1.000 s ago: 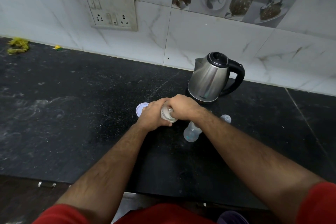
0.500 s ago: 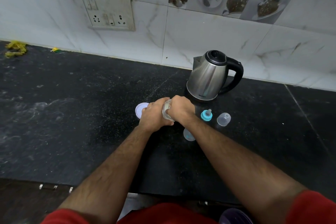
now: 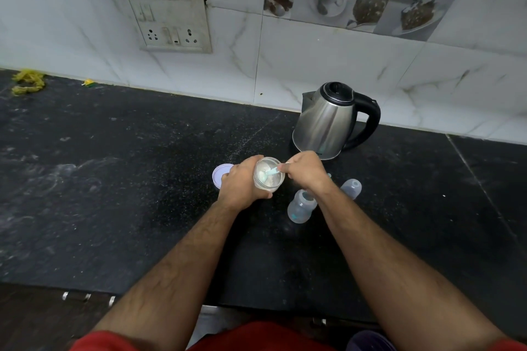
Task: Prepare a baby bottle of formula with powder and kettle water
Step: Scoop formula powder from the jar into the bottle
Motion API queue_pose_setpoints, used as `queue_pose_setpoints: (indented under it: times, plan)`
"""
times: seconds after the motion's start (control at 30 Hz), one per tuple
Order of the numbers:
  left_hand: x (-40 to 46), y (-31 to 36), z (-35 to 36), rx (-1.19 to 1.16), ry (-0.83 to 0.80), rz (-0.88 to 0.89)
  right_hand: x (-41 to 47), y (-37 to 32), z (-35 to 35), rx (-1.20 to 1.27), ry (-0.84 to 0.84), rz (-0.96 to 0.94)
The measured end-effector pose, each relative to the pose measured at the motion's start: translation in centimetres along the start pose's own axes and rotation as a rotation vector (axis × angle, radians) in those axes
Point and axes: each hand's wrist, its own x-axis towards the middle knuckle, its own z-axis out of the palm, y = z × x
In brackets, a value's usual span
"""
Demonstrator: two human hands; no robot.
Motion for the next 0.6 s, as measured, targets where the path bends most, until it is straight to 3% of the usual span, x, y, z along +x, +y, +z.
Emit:
queue_pose_setpoints:
  times: [0.33, 0.6]
  plan:
    - [0.0, 0.1, 0.4, 0.016, 0.01, -0.012, -0.3, 1.8, -0.5, 0.113, -0.005, 0.141]
    - [0.2, -0.4, 0.6, -0.106, 0.002, -0.063, -1.2, 1.0, -2.3, 0.219, 0.019, 0.047]
